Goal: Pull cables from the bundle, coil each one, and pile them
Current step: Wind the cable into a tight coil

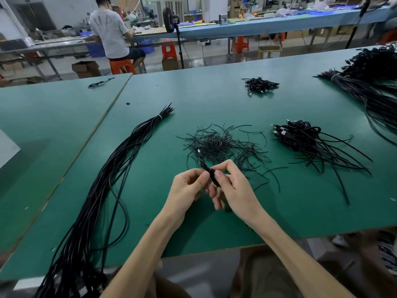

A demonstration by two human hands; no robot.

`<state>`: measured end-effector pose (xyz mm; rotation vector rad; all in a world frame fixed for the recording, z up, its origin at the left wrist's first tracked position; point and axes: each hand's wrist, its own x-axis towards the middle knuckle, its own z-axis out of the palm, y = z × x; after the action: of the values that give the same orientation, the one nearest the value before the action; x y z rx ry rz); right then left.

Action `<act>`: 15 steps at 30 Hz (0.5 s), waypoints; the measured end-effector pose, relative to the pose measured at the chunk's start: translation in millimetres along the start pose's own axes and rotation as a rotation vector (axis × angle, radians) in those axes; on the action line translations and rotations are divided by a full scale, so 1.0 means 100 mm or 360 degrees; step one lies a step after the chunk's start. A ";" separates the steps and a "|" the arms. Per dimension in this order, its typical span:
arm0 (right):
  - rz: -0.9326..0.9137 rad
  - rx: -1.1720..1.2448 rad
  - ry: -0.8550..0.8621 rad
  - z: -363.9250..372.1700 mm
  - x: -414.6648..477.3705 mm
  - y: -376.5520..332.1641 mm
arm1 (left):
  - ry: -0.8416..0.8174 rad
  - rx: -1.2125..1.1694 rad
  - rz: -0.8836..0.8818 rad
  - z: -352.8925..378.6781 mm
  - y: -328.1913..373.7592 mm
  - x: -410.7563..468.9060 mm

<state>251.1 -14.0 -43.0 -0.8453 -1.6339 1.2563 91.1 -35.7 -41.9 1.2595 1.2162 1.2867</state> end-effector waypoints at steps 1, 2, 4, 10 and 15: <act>-0.0012 0.0014 -0.0005 0.00 0.00 0.00 | -0.0025 0.0006 0.0005 -0.01 0.00 0.00; -0.0020 0.0026 -0.0009 0.00 0.00 0.00 | -0.0036 0.0002 0.0012 -0.01 0.01 0.00; -0.0021 0.0049 -0.0022 0.00 0.00 -0.01 | -0.0041 -0.0035 0.0020 0.00 0.01 -0.01; 0.0071 0.0206 -0.0148 -0.02 0.01 -0.02 | 0.0087 -0.0120 0.0064 0.05 -0.03 -0.02; 0.0119 0.0286 -0.0257 -0.05 0.03 -0.02 | 0.0239 -0.0074 0.0074 0.05 -0.06 -0.01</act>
<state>254.6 -9.7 -39.6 -0.7147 -1.5977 1.5326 95.6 -35.7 -48.0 1.1813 1.2604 1.4570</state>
